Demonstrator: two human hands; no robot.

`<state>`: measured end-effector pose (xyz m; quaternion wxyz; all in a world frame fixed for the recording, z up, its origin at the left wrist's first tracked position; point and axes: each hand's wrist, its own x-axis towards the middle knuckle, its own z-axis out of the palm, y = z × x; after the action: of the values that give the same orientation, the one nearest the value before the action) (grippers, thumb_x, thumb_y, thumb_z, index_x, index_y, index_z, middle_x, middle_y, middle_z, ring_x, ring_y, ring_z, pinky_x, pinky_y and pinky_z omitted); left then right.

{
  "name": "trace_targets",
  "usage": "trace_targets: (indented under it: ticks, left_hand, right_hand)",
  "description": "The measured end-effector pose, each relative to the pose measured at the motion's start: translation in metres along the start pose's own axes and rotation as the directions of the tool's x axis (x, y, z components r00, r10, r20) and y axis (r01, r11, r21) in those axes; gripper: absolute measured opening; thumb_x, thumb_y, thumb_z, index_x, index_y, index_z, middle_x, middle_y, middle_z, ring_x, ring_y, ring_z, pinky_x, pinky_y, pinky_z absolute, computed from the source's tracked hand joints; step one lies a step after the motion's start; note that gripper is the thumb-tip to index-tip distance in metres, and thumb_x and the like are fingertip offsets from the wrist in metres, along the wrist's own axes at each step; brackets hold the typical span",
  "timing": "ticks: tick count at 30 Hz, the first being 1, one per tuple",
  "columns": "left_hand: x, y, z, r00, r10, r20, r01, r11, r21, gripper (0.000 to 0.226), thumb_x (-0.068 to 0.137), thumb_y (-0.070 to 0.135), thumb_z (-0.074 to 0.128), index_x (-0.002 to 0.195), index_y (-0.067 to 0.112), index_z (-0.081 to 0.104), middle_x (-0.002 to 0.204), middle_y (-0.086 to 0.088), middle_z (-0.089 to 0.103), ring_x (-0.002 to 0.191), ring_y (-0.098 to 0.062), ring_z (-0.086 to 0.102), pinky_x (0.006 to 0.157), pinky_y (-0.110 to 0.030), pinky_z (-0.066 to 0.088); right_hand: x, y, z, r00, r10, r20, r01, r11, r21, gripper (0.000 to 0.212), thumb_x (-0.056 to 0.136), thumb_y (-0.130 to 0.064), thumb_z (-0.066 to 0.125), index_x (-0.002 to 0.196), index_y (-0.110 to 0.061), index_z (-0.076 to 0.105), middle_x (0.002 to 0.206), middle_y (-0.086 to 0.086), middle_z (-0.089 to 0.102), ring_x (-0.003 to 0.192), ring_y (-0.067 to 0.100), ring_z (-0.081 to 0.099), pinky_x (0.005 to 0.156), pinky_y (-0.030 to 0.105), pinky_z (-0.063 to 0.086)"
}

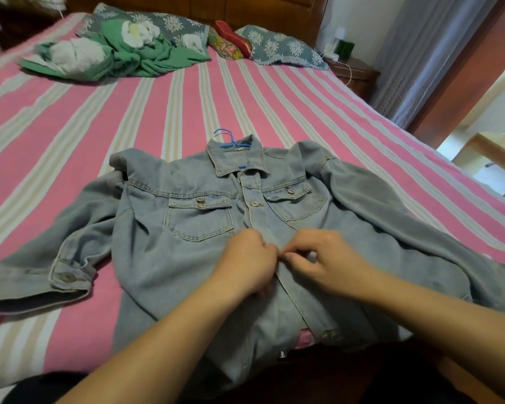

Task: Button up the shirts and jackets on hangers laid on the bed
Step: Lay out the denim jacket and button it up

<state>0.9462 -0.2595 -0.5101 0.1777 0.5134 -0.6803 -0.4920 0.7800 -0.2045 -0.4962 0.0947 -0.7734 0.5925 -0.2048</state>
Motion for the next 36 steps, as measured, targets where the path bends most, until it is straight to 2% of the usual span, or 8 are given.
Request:
trace_targets:
  ticks: [2, 6, 11, 17, 21, 24, 28, 36]
  left_hand:
    - [-0.002, -0.005, -0.001, 0.988, 0.133, -0.076, -0.112, 0.964, 0.241, 0.022, 0.094, 0.031, 0.052, 0.084, 0.012, 0.059, 0.079, -0.013, 0.071, 0.071, -0.035, 0.069, 0.065, -0.043, 0.059]
    - [-0.006, -0.005, -0.027, 0.951, 0.209, -0.229, -0.192, 0.977, 0.096, 0.018, 0.096, 0.023, 0.056, 0.113, 0.022, 0.061, 0.09, 0.006, 0.066, 0.08, -0.024, 0.067, 0.077, -0.04, 0.057]
    - [0.02, -0.015, -0.085, 0.945, 0.216, -0.245, -0.148, 0.951, 0.27, 0.018, 0.094, 0.019, 0.059, 0.105, 0.026, 0.071, 0.095, 0.006, 0.07, 0.09, -0.019, 0.066, 0.085, -0.035, 0.053]
    - [0.095, -0.045, -0.139, 0.933, 0.342, -0.113, -0.101, 0.55, 0.829, 0.031, 0.1, 0.03, 0.048, 0.126, 0.03, 0.064, 0.135, -0.009, 0.051, 0.127, -0.032, 0.046, 0.1, -0.044, 0.045]
    - [0.152, -0.067, -0.16, 0.979, 0.183, -0.086, 0.007, 0.396, 0.918, 0.042, 0.105, 0.042, 0.037, 0.147, 0.042, 0.042, 0.161, -0.014, 0.025, 0.144, -0.038, 0.026, 0.116, -0.05, 0.029]
    - [0.187, -0.07, -0.163, 0.982, 0.01, -0.191, 0.164, 0.461, 0.872, 0.052, 0.104, 0.061, 0.018, 0.153, 0.05, 0.029, 0.169, -0.008, 0.008, 0.153, -0.04, 0.006, 0.123, -0.056, 0.004]
    - [0.223, -0.061, -0.173, 0.99, -0.001, -0.144, 0.135, 0.364, 0.922, 0.053, 0.103, 0.061, 0.016, 0.153, 0.05, 0.026, 0.165, -0.004, 0.025, 0.146, -0.039, 0.028, 0.119, -0.057, 0.018]
    - [0.275, -0.032, -0.202, 0.995, 0.054, 0.083, -0.098, 0.481, 0.871, 0.039, 0.102, 0.034, 0.056, 0.14, 0.032, 0.052, 0.134, -0.008, 0.061, 0.116, -0.032, 0.059, 0.099, -0.036, 0.047]
  right_hand:
    - [-0.011, -0.001, -0.005, 0.998, 0.049, 0.026, -0.048, 0.998, -0.032, 0.017, 0.087, -0.03, 0.063, 0.089, -0.021, 0.078, 0.082, -0.013, 0.067, 0.077, -0.002, 0.057, 0.073, 0.014, 0.043]
    - [0.009, 0.016, -0.025, 0.974, 0.223, 0.04, -0.215, 0.965, -0.148, 0.015, 0.091, -0.02, 0.065, 0.1, -0.02, 0.077, 0.095, -0.003, 0.07, 0.083, 0.008, 0.059, 0.078, 0.027, 0.046]
    - [0.101, 0.059, -0.027, 0.931, 0.365, -0.001, -0.358, 0.914, -0.192, 0.032, 0.093, -0.01, 0.053, 0.118, -0.014, 0.073, 0.121, 0.003, 0.071, 0.107, 0.02, 0.064, 0.088, 0.027, 0.046]
    - [0.198, 0.105, 0.007, 0.949, 0.314, 0.024, -0.269, 0.849, -0.455, 0.031, 0.092, -0.003, 0.051, 0.117, -0.007, 0.068, 0.125, 0.014, 0.063, 0.114, 0.033, 0.057, 0.095, 0.039, 0.048]
    - [0.247, 0.147, 0.024, 0.905, 0.403, 0.138, -0.189, 0.671, -0.717, 0.041, 0.097, -0.026, 0.05, 0.138, -0.029, 0.055, 0.146, 0.011, 0.044, 0.133, 0.035, 0.041, 0.109, 0.047, 0.035]
    - [0.269, 0.176, 0.036, 0.818, 0.55, 0.168, -0.267, 0.623, -0.735, 0.056, 0.097, -0.029, 0.049, 0.151, -0.037, 0.036, 0.153, 0.016, 0.029, 0.14, 0.043, 0.028, 0.111, 0.058, 0.031]
    - [0.29, 0.193, 0.044, 0.861, 0.495, 0.118, -0.177, 0.509, -0.843, 0.071, 0.096, -0.039, 0.052, 0.158, -0.031, 0.018, 0.156, 0.016, 0.027, 0.141, 0.044, 0.028, 0.114, 0.059, 0.026]
    - [0.306, 0.22, 0.046, 0.95, 0.312, -0.006, -0.182, 0.54, -0.822, 0.038, 0.099, -0.007, 0.042, 0.136, 0.004, 0.041, 0.109, 0.012, 0.071, 0.092, 0.03, 0.071, 0.06, 0.035, 0.049]
